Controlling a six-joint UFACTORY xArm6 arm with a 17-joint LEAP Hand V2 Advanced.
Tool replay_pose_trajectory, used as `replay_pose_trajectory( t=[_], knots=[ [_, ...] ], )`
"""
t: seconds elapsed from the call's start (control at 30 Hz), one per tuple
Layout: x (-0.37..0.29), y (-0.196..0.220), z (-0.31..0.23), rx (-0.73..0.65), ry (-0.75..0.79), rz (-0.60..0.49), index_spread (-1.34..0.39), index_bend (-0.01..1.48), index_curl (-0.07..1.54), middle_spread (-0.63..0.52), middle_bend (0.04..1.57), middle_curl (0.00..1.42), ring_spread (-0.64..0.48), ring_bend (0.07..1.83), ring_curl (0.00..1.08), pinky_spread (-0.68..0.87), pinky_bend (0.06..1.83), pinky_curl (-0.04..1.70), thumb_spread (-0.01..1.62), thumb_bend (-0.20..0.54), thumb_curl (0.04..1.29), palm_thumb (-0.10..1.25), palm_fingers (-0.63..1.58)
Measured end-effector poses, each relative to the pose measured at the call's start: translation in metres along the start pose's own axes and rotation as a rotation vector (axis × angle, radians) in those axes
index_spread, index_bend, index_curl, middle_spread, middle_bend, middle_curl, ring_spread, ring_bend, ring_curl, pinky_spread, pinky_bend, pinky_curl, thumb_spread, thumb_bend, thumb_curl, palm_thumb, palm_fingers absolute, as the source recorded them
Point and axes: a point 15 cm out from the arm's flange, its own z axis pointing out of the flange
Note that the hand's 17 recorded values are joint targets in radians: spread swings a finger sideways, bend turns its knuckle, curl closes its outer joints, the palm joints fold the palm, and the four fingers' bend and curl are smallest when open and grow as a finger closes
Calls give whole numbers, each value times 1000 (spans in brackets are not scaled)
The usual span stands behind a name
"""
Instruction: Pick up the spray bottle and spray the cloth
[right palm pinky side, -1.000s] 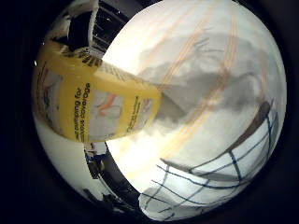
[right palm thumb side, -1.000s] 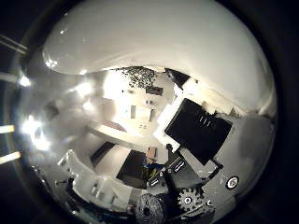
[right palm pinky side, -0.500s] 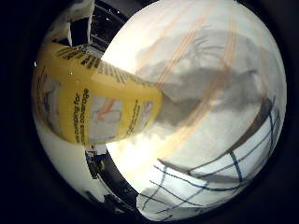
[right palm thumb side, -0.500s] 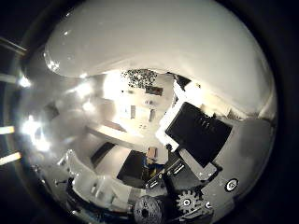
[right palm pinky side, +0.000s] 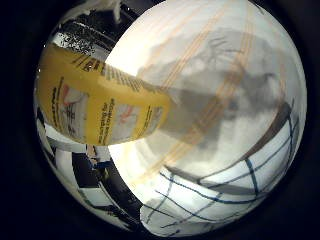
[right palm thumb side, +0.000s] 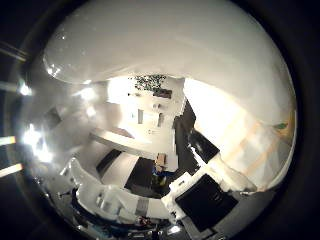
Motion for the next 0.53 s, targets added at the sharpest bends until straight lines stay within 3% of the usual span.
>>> replay_pose_trajectory(
  t=[0.13, 0.53],
  knots=[
    [7, 2, -9, -14, 21, -5, -450, 228, 405, -110, 374, 314, 85, 552, 219, 355, 483, 498, 996, -27, 461, 744, 92],
    [12, -7, -67, 7, 22, 2, -447, 167, 323, -68, 208, 313, 71, 378, 202, 367, 390, 371, 1012, -24, 421, 739, 147]
  ],
)
